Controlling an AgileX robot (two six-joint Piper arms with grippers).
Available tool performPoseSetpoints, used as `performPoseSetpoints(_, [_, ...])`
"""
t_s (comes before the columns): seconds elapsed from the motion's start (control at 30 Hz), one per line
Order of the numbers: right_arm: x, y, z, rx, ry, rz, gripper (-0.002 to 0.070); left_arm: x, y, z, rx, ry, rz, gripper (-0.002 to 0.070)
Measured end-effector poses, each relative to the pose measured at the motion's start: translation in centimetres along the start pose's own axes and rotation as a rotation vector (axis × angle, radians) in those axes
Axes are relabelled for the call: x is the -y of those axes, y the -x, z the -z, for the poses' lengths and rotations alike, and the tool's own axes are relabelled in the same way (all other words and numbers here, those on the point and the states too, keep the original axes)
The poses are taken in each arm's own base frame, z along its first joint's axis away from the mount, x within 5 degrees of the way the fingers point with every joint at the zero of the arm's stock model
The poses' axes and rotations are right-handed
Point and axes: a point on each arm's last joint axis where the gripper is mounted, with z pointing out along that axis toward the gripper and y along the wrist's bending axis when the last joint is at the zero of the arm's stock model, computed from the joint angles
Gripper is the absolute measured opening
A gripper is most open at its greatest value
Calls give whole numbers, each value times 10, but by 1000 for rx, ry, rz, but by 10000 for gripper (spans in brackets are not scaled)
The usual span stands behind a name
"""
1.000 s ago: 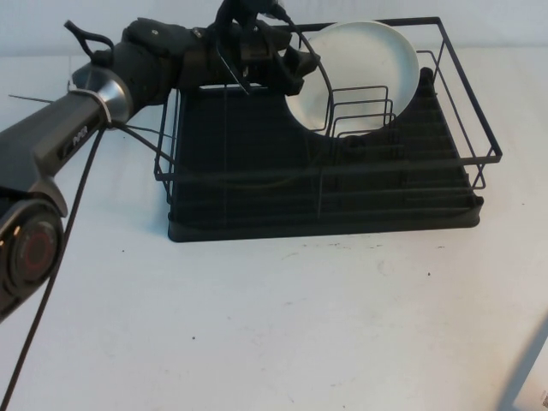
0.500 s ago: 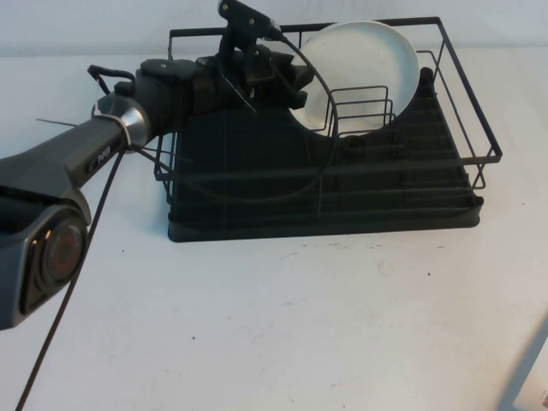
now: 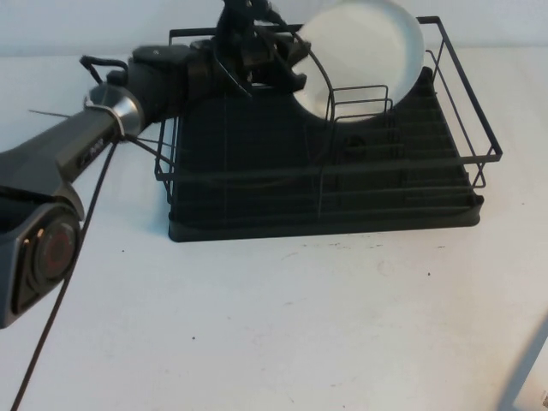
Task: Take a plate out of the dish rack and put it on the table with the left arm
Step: Grasp the plate from the shelf, then place the plate from the table
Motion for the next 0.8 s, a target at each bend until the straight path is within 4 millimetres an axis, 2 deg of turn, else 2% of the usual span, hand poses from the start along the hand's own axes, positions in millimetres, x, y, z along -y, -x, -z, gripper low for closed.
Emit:
performPoseSetpoints(0.13, [0, 0, 0, 0, 0, 0, -20, -13, 41, 24, 76, 27, -37, 46])
performPoseSetpoints(0.33, [0, 0, 0, 0, 0, 0, -20, -38, 109, 80, 169, 132, -96, 45])
performPoseSetpoints(0.4, [0, 0, 0, 0, 0, 0, -20, -39, 129, 101, 185, 107, -67, 45])
performPoseSetpoints(0.5, [0, 0, 0, 0, 0, 0, -20, -28, 155, 133, 160, -32, 28, 45])
performPoseSetpoints(0.57, [0, 0, 0, 0, 0, 0, -20, -19, 164, 153, 92, -148, 88, 45])
performPoseSetpoints(0.67, [0, 0, 0, 0, 0, 0, -20, -5, 166, 178, -50, -318, 184, 45])
performPoseSetpoints(0.8, [0, 0, 0, 0, 0, 0, -20, 1, 160, 195, -200, -327, 311, 45])
